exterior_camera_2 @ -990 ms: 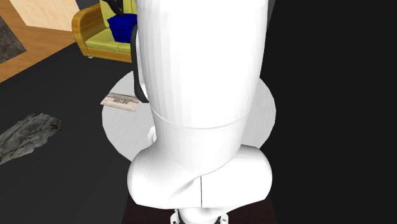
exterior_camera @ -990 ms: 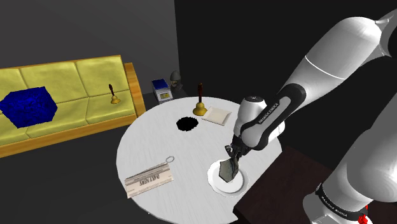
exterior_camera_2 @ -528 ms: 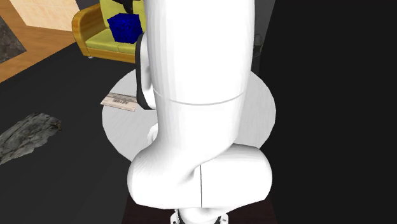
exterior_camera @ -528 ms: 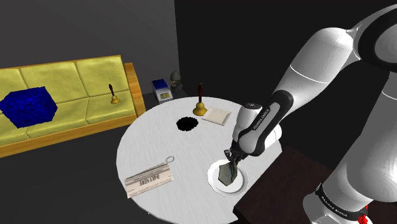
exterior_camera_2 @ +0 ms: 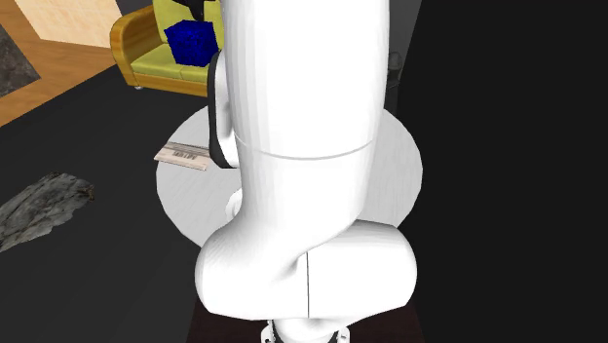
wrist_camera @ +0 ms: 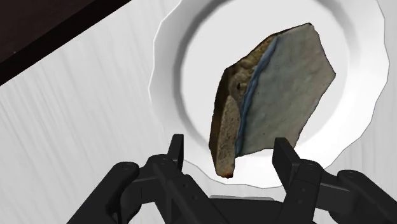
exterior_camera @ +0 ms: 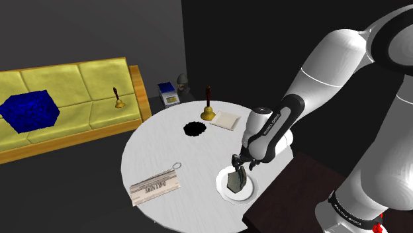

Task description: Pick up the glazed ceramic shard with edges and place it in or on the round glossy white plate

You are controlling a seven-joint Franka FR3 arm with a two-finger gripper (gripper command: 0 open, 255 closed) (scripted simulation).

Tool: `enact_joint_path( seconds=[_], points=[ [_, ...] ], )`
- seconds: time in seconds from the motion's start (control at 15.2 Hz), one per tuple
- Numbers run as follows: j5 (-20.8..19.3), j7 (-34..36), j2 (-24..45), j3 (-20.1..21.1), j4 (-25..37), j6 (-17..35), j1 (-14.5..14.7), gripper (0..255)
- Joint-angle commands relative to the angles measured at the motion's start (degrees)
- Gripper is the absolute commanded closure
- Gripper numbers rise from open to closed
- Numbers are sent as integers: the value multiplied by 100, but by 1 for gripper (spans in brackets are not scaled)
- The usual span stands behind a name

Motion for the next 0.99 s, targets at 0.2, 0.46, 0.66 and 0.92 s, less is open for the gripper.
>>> enact_joint_path(
  seconds=[0.2,0.46,0.66,0.92],
  points=[
    [0,0,0,0,0,0,0,0],
    [-101,100,-1089,-55,-144,-952,-32,0],
    [-101,100,-1089,-52,-144,-952,-35,0],
    [-101,100,-1089,-52,-144,-952,-35,0]
  ],
)
